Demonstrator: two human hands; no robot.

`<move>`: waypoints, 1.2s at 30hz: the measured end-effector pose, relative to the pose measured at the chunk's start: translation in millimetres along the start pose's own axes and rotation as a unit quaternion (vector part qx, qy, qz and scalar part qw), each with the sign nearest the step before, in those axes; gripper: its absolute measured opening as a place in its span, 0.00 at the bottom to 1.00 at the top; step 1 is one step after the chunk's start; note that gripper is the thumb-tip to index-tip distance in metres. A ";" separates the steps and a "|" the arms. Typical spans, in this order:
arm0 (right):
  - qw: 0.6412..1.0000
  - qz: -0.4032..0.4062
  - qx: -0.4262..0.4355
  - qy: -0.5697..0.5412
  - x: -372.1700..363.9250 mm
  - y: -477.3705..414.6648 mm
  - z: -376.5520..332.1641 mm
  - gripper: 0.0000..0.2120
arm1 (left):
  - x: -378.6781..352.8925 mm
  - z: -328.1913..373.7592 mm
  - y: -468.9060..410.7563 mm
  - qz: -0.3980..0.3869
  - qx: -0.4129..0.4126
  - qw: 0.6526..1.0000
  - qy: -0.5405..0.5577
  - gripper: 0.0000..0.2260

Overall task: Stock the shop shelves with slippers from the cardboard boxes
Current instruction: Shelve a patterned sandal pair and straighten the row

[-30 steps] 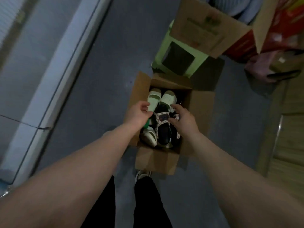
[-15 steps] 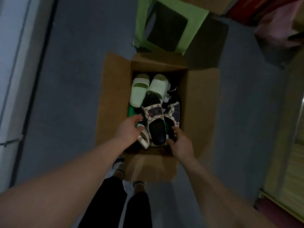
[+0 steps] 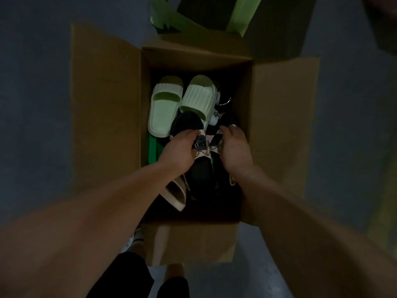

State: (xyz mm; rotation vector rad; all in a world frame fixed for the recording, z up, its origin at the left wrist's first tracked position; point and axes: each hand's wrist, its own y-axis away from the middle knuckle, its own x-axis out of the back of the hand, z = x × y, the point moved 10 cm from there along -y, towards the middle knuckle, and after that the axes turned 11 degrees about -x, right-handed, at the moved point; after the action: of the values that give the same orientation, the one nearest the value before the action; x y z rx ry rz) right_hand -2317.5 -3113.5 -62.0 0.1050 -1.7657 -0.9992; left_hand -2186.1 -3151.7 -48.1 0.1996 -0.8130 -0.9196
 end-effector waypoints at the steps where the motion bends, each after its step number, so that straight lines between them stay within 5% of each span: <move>1: 1.000 -0.003 0.015 0.020 -2.0 -8.3 -5.2 0.30 | -4.5 -4.7 -4.1 -0.005 0.001 1.000 -0.002 0.24; 10: 0.966 -0.024 0.026 0.256 -22.7 -35.1 -2.9 0.30 | -10.8 -36.7 -11.9 0.002 0.033 0.999 -0.037 0.25; 16: 0.975 0.000 0.009 0.223 20.2 -8.1 -21.0 0.10 | -10.3 -52.3 22.4 -0.102 0.098 0.990 -0.018 0.19; 30: 0.976 -0.034 0.074 0.200 87.2 157.9 -17.4 0.08 | 54.9 26.7 156.3 -0.060 0.113 0.992 0.015 0.12; 36: 0.988 -0.010 0.096 0.117 153.1 235.1 -43.3 0.12 | 113.3 82.8 211.4 -0.025 0.088 0.994 -0.063 0.10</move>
State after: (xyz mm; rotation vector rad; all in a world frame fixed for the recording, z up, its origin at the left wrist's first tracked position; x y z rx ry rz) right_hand -2261.3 -3063.7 211.8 0.3485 -1.6415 -0.7947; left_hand -2072.6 -3095.2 171.8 0.3185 -1.0117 -0.9155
